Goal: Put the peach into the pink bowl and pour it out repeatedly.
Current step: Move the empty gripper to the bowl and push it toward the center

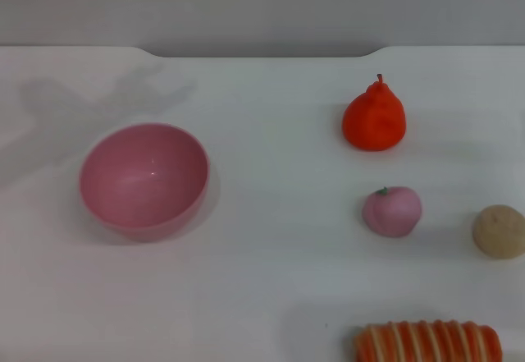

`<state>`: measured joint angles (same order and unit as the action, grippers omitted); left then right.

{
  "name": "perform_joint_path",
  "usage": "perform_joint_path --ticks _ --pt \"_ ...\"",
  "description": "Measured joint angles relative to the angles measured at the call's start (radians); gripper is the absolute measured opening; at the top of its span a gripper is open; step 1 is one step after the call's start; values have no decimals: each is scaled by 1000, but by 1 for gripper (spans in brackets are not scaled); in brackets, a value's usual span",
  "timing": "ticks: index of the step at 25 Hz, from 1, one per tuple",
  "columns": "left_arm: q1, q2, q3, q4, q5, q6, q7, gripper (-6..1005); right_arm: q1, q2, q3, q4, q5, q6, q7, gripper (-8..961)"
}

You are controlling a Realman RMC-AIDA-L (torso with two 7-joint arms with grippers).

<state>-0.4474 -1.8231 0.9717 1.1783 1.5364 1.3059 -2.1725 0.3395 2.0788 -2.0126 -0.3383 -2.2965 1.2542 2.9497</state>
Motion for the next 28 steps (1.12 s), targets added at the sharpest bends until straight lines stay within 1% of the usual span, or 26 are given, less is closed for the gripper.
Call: perform_joint_path --ticks 1,2,3,6,7,8,9,11,13,14,15,16,18,19,23,24,26,27,28 --pt "-9 -5 -18 58 85 17 -63 822 1 0 -1 1 0 -1 0 587" --pt "-16 -8 -28 95 134 28 -109 822 1 -1 -2 1 0 -1 0 587" --pt "-26 -17 -42 180 235 61 -156 821 1 -1 -2 2 0 -2 0 587" --pt "-47 -33 -46 313 389 142 -248 820 1 -2 -2 2 0 -4 0 587" --pt "-47 -33 -46 313 389 142 -248 820 1 -2 -2 3 0 -4 0 587" --pt "-62 -43 -41 378 477 197 -293 819 1 -2 -2 3 0 -4 0 587" --pt "-76 -52 -37 419 537 236 -319 819 1 -2 -2 3 0 -4 0 587" --pt "-100 -76 -30 473 637 307 -352 818 2 -2 -2 4 0 -4 0 587" --pt "-100 -76 -30 473 637 307 -352 817 3 -3 -2 4 0 -4 0 587" --pt "-138 -125 -27 531 778 400 -367 817 3 -3 -2 4 0 -4 0 587" --pt "-157 -167 -25 551 868 433 -363 817 4 -3 -2 4 0 -4 0 587" --pt "-162 -186 -24 556 902 438 -359 816 4 -3 -1 4 0 -4 0 587" --pt "-162 -186 -24 556 902 438 -359 815 5 -3 -1 4 0 -4 0 587" --pt "-165 -212 -23 556 949 436 -349 815 5 -3 -1 4 0 -4 0 587" --pt "-165 -212 -23 556 949 436 -349 742 5 -3 -1 4 -2 -4 0 587" --pt "-152 -231 -7 544 982 403 -347 724 4 -3 -1 4 -2 -4 0 587" --pt "-152 -231 -7 544 982 403 -347 728 2 -3 -1 4 -2 -4 0 587" --pt "-89 -230 47 510 1007 279 -395 730 2 -3 -1 4 -2 -4 0 587" --pt "-89 -230 47 510 1007 279 -395 731 1 -3 -1 5 -2 -4 0 587"
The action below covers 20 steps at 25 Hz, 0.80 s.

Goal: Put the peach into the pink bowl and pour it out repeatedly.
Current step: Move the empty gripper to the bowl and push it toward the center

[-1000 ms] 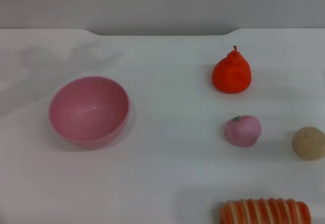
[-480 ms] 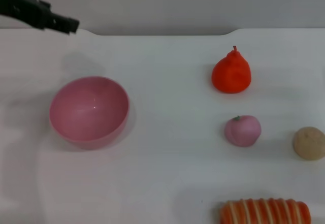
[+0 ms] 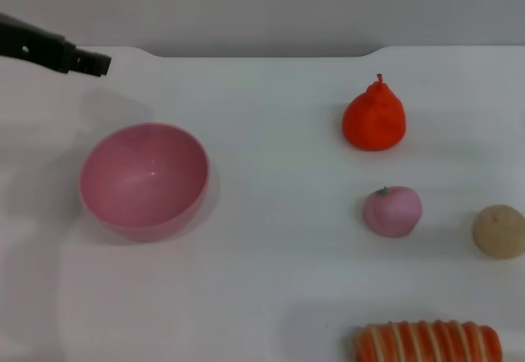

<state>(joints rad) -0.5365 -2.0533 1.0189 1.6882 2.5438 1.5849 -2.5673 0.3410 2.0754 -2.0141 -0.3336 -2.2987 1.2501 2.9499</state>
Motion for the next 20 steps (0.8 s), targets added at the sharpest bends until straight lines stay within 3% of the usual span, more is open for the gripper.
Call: perform_joint_path --ticks 6,7,9,10,20 --pt "9 0 9 -38 24 -31 -7 737 -1 1 0 7 -1 0 0 587" --pt "11 0 26 -99 47 -58 -9 738 0 1 0 8 -1 1 0 587" --pt "11 0 26 -99 47 -58 -9 737 0 1 0 8 -1 1 0 587" --pt "15 0 43 -195 56 -132 14 736 0 1 0 8 -1 1 0 588" --pt "20 4 49 -347 66 -233 38 730 -3 2 0 8 -1 5 0 588"
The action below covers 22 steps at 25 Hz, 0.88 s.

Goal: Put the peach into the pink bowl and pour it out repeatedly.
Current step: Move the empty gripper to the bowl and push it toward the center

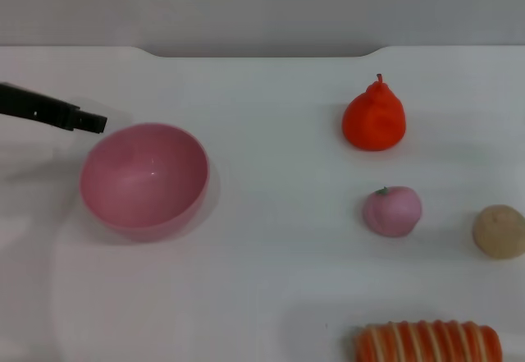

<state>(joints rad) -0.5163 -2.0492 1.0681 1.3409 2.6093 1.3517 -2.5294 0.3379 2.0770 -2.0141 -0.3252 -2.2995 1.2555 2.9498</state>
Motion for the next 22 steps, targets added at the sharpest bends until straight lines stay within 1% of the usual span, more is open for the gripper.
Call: perform_joint_path --ticks 5,6,10,13,22 --pt "-6 3 -7 -23 2 10 -1 727 0 0 0 0 0 2 0 588" --pt "-17 6 -8 -38 3 37 -9 726 0 0 0 0 0 2 0 588" --pt "-21 6 -8 -41 6 47 -13 724 1 0 0 0 0 3 -1 588" --pt "-25 1 -4 -43 47 54 -37 722 1 0 0 0 0 4 -2 588" --pt "-25 -2 1 -68 61 34 -48 717 -2 1 0 -1 0 7 -6 586"
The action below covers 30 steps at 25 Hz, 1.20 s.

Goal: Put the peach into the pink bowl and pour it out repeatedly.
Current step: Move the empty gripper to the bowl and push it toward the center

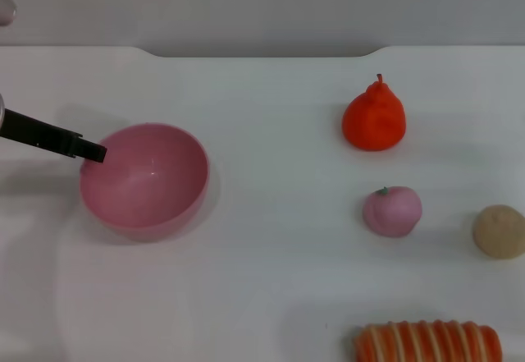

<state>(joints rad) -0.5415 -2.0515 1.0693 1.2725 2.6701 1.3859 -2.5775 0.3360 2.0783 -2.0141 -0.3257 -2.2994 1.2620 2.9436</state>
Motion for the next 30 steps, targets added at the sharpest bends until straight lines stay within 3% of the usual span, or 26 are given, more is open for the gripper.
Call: perform_joint_path --ticks 12,30 --pt "0 -1 8 -105 -1 -57 14 709 6 -1 0 -1 0 10 -2 587" --pt "-18 -3 20 -160 -7 -82 20 698 12 -3 0 0 0 10 -3 586"
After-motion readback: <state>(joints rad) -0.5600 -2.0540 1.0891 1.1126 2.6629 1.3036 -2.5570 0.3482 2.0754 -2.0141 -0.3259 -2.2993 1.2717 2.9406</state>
